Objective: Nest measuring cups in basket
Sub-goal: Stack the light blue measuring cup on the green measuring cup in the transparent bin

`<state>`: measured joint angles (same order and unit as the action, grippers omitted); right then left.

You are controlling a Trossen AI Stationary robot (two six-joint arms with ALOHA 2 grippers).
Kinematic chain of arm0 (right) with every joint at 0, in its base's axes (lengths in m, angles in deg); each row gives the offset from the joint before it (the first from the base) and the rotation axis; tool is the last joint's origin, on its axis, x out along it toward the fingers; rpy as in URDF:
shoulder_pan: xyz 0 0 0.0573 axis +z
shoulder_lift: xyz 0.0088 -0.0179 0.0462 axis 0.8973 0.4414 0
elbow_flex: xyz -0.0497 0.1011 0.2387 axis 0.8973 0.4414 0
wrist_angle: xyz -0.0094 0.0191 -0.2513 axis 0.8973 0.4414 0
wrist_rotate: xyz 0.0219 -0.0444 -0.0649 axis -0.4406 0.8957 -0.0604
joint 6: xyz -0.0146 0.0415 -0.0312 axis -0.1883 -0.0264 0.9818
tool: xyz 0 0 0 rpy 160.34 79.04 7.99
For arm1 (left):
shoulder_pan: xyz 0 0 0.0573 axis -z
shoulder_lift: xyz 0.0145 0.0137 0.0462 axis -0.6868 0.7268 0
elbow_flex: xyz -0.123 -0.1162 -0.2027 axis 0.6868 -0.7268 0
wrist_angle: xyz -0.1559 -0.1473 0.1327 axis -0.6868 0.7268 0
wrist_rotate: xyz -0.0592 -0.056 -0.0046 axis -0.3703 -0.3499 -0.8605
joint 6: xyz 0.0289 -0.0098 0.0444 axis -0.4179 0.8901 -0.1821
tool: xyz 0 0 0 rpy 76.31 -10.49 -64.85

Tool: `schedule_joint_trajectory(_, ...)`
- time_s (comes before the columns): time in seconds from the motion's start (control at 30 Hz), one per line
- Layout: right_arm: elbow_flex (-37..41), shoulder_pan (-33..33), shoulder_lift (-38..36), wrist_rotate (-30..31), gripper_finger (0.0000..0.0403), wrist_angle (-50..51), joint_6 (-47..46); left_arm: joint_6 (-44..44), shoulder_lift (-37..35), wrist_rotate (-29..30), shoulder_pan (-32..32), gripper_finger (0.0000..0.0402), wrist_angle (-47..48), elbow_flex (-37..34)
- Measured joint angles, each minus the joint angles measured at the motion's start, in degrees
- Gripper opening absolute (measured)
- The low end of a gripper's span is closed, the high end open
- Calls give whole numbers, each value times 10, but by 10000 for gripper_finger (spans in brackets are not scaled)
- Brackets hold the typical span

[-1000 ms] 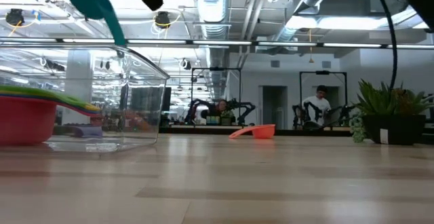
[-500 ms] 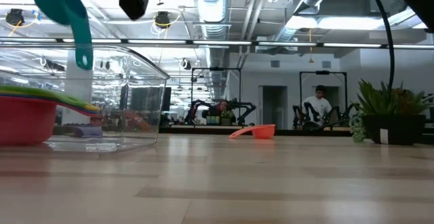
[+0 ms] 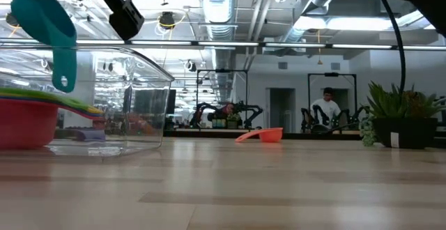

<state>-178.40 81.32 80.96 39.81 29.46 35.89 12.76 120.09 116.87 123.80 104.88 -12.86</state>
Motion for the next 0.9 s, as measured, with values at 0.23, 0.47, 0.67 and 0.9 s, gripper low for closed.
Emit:
schedule_joint_trajectory(0.23,0,-7,0,-12,6,21,-2,-4,0,0,0,68,0,0)
schedule_joint_trajectory(0.47,0,-12,0,-24,7,19,22,-9,0,0,0,68,0,0)
schedule_joint_trajectory(0.67,0,-12,-1,-32,33,4,27,-19,0,0,0,68,0,0)
schedule_joint_trajectory(0.9,0,-16,-1,-43,23,3,40,-24,0,0,0,68,0,0)
